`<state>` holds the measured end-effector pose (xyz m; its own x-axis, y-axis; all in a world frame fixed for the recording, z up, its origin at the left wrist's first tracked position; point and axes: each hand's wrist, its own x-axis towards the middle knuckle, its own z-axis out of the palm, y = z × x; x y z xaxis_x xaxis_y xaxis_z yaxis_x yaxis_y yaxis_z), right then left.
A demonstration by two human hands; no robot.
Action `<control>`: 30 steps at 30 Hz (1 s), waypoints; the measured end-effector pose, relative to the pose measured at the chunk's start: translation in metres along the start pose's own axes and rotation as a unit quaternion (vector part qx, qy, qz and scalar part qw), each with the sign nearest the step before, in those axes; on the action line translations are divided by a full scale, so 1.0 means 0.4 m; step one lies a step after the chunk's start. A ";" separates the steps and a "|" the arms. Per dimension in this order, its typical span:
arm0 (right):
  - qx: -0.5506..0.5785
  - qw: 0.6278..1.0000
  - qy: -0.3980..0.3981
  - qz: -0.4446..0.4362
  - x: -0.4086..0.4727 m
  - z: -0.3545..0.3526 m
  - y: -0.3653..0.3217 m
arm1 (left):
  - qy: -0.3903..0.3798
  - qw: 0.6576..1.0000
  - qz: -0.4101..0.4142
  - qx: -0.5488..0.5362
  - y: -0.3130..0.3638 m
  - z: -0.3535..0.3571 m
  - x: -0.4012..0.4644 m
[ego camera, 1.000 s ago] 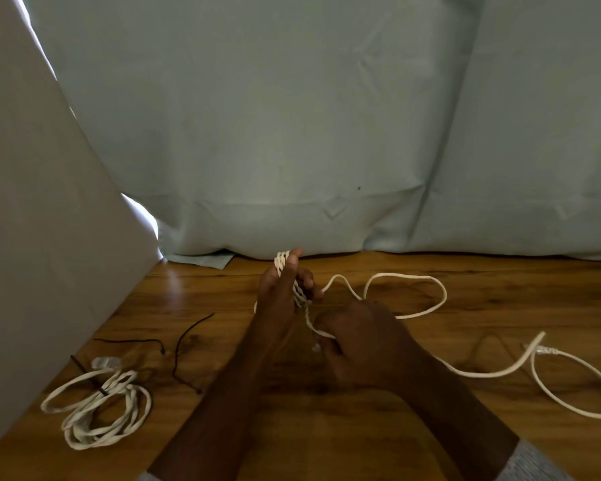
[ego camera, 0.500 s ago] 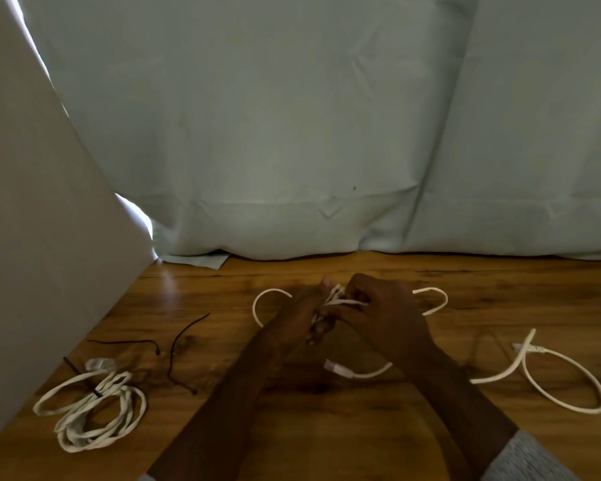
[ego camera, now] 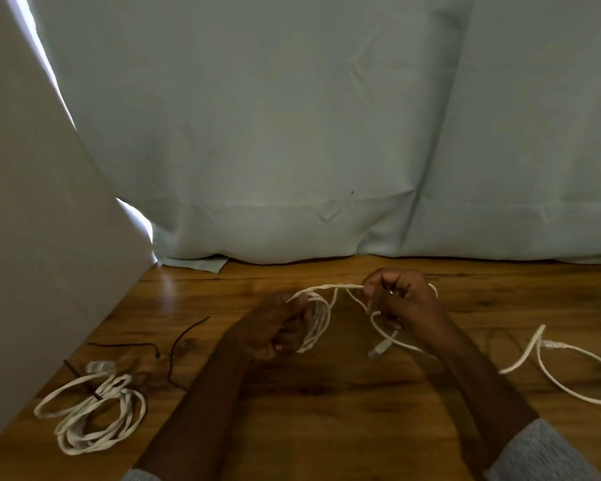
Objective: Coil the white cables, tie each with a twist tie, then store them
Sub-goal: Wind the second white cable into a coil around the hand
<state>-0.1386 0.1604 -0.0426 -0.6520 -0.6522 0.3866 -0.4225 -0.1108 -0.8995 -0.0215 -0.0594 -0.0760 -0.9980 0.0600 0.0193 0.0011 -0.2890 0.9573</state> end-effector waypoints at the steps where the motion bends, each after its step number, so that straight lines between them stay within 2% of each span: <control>1: 0.017 1.000 0.006 0.013 0.002 0.003 -0.003 | -0.016 1.000 0.004 -0.015 0.001 -0.006 -0.003; 3: -0.009 0.998 0.048 0.027 0.011 0.011 -0.002 | -0.037 0.998 0.008 -0.051 0.006 -0.007 -0.011; 5: -0.087 0.991 0.097 0.011 0.019 0.023 -0.003 | -0.046 0.994 0.007 -0.095 0.009 -0.009 -0.012; 7: -0.158 0.980 0.120 0.001 0.020 0.030 -0.002 | -0.099 0.983 0.012 -0.155 0.010 -0.016 -0.002; 9: -0.177 0.979 0.099 0.012 0.014 0.032 -0.001 | -0.170 0.958 0.039 -0.226 0.014 -0.022 0.010; 13: -0.116 0.993 0.002 0.038 0.000 0.027 -0.007 | -0.187 0.938 0.052 -0.287 0.018 -0.035 0.015; 18: -0.069 0.993 -0.047 0.080 0.000 -0.013 0.010 | -0.033 0.967 0.053 -0.246 0.018 -0.030 0.016; 21: -0.155 0.986 -0.016 0.066 -0.002 -0.034 0.025 | 0.036 0.974 0.039 -0.221 0.013 -0.022 0.023; 24: -0.305 0.952 -0.008 -0.031 0.004 -0.046 0.031 | 0.059 0.978 0.035 -0.197 0.009 -0.005 0.029; 26: -0.329 0.942 -0.006 -0.071 0.006 -0.056 0.023 | 0.067 0.977 0.037 -0.201 0.008 0.006 0.033; 28: -0.312 0.945 0.012 -0.093 0.004 -0.066 0.014 | 0.072 0.976 0.037 -0.201 0.011 0.013 0.033; 30: -0.211 0.976 0.019 -0.055 0.002 -0.076 0.003 | 0.069 0.976 0.036 -0.203 0.011 0.018 0.035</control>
<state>-0.1587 0.1823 -0.0370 -0.6078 -0.6243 0.4907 -0.7074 0.1450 -0.6918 -0.0349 -0.0529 -0.0695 -0.9953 -0.0949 0.0170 0.0744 -0.6440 0.7614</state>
